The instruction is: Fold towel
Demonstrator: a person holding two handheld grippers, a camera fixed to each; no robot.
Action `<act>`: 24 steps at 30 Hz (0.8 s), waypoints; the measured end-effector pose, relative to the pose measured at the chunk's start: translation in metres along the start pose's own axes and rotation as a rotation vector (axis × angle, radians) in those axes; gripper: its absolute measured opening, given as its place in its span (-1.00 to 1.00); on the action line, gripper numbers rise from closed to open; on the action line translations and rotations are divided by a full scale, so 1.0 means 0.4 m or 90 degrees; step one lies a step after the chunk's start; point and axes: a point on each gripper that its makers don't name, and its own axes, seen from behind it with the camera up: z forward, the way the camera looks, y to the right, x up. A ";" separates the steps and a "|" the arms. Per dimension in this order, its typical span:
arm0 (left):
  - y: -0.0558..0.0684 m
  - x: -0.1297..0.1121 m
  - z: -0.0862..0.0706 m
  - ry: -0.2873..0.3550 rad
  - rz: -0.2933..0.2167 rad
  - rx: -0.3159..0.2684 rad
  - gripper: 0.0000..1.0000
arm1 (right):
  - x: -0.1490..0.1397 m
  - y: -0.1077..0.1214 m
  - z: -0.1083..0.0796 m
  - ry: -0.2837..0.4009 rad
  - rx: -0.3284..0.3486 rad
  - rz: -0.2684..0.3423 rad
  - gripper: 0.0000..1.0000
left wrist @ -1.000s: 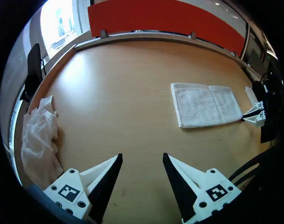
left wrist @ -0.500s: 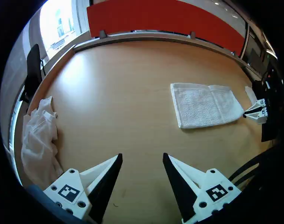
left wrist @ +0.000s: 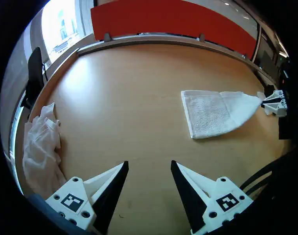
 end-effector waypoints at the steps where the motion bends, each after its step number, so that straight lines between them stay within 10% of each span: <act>1: 0.001 0.001 -0.001 0.001 0.000 0.000 0.59 | 0.010 0.004 -0.005 0.003 -0.002 -0.004 -0.89; 24: 0.018 0.021 -0.007 0.010 0.004 -0.005 0.59 | 0.131 0.103 -0.114 0.059 -0.053 -0.049 -0.88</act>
